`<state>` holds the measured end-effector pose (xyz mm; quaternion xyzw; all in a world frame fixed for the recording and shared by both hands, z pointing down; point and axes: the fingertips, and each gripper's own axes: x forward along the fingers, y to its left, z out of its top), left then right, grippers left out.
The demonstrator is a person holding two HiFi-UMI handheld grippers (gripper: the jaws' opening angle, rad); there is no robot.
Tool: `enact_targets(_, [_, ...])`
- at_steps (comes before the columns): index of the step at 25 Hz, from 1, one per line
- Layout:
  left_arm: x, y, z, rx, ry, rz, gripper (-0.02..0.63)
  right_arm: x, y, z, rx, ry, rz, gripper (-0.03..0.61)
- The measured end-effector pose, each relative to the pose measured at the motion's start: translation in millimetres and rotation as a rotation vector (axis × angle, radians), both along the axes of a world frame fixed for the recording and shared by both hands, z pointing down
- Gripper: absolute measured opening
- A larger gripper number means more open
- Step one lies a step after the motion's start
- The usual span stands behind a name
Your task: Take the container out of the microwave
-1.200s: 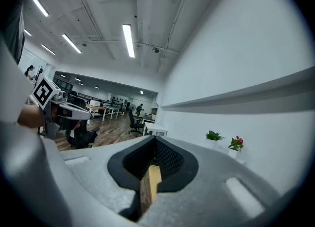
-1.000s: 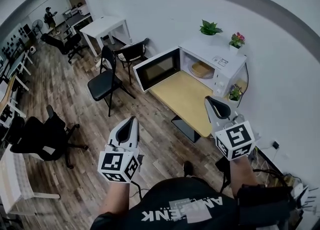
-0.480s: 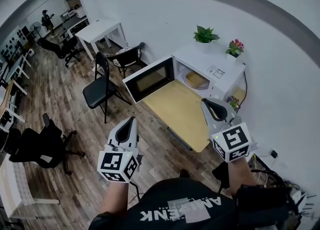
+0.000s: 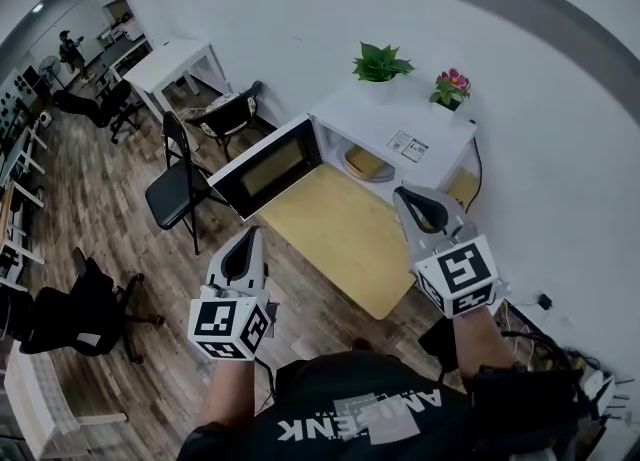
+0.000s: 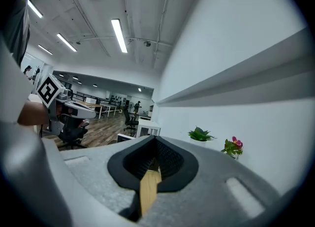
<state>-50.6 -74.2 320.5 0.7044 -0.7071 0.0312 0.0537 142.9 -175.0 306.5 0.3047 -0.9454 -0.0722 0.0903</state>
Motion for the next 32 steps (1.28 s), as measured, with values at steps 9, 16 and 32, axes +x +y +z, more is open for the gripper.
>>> enact_targets(9, [-6, -67, 7, 0.006, -0.013, 0.106, 0.002, 1, -44, 12, -0.015, 0.004, 0.093, 0.006])
enact_targets(16, [-53, -119, 13, 0.026, 0.005, 0.212, 0.002, -29, -73, 17, -0.013, 0.043, 0.228, 0.006])
enact_targets(32, [-128, -192, 14, 0.027, 0.034, 0.436, 0.002, -94, -108, 17, -0.026, 0.072, 0.444, 0.006])
